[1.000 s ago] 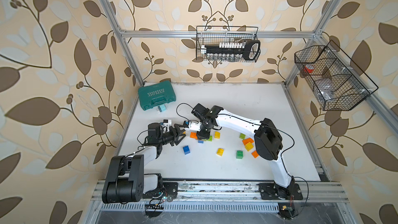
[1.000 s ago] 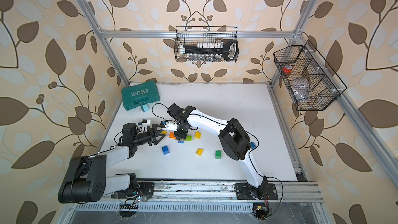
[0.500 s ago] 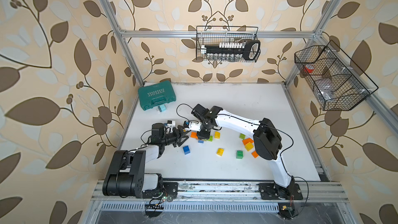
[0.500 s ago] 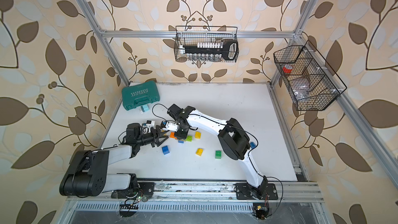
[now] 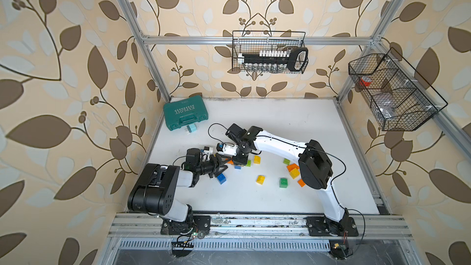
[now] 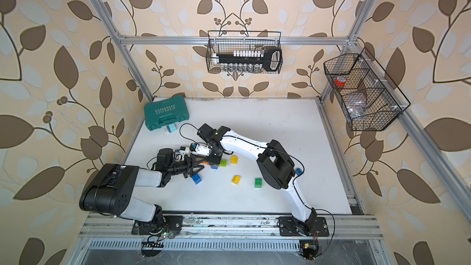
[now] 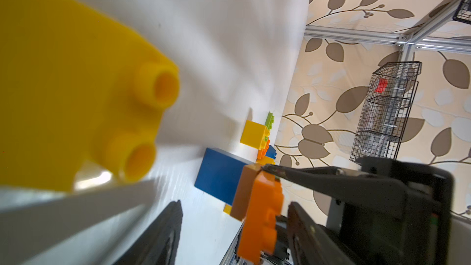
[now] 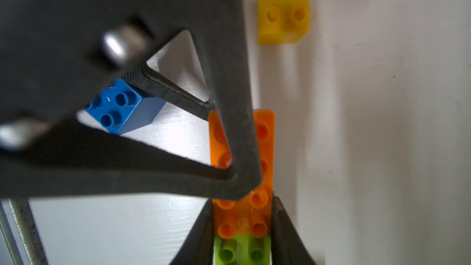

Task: Assemble a fork with lego
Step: Assemble the lego brick with the lego brick.

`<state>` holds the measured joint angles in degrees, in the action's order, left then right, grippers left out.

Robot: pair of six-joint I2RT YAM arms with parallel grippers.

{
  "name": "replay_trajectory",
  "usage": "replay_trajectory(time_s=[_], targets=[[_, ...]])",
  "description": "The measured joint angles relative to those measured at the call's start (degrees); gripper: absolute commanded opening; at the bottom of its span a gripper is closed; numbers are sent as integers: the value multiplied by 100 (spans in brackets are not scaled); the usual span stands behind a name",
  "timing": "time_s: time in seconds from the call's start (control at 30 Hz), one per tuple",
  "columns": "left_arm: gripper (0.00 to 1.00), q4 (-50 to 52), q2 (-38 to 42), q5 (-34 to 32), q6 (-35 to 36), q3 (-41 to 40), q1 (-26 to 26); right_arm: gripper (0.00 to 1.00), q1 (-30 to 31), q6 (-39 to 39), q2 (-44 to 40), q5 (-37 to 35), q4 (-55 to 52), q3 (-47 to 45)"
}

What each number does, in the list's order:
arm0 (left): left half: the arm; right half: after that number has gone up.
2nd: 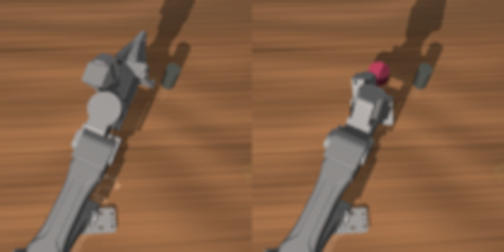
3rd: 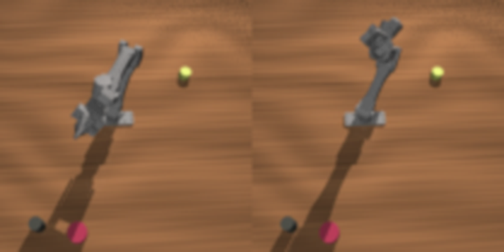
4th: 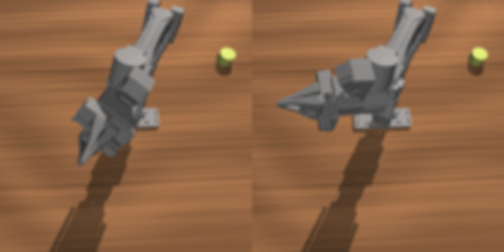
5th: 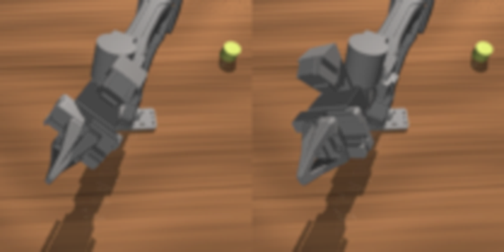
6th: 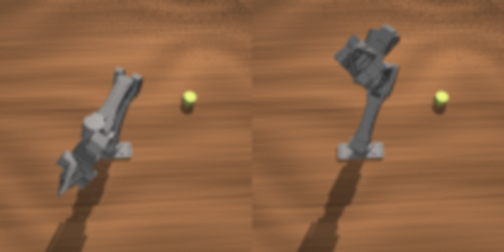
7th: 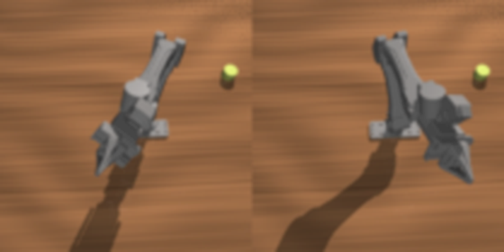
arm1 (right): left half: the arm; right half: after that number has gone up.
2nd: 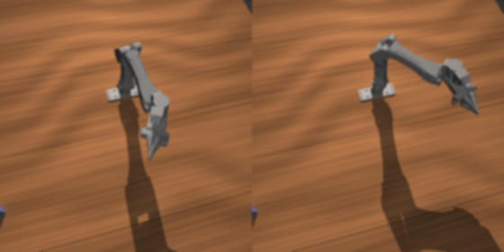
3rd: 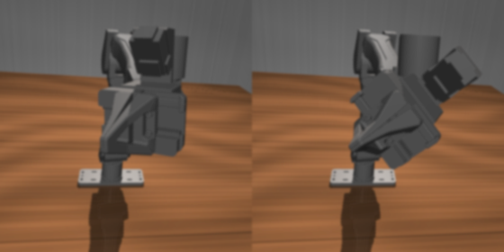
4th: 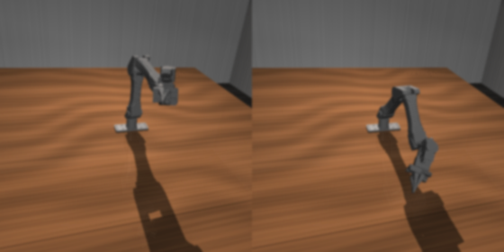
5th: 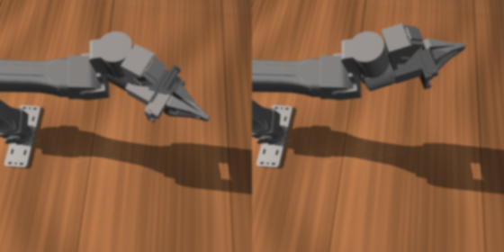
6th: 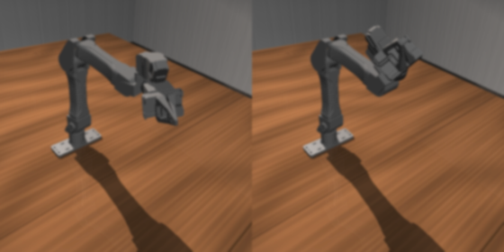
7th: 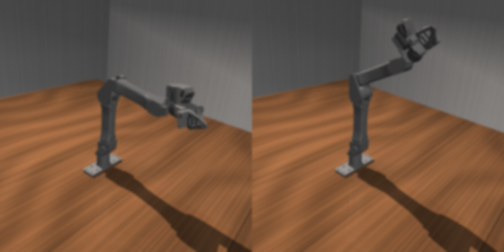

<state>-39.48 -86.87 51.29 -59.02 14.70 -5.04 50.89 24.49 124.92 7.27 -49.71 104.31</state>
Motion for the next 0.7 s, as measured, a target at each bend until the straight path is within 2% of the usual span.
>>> replay_trajectory(time_s=[0.13, 0.4, 0.7], targets=[[57, -402, -240, -31, -79, 2, -177, 25, 0, -24, 0, -2, 15, -17], [39, -841, -363, -22, -76, 2, -212, 25, -2, -111, -2, -22, 70, -55], [33, -1113, -459, 52, -50, 2, -212, 25, -2, -201, -26, -42, 140, -116]])
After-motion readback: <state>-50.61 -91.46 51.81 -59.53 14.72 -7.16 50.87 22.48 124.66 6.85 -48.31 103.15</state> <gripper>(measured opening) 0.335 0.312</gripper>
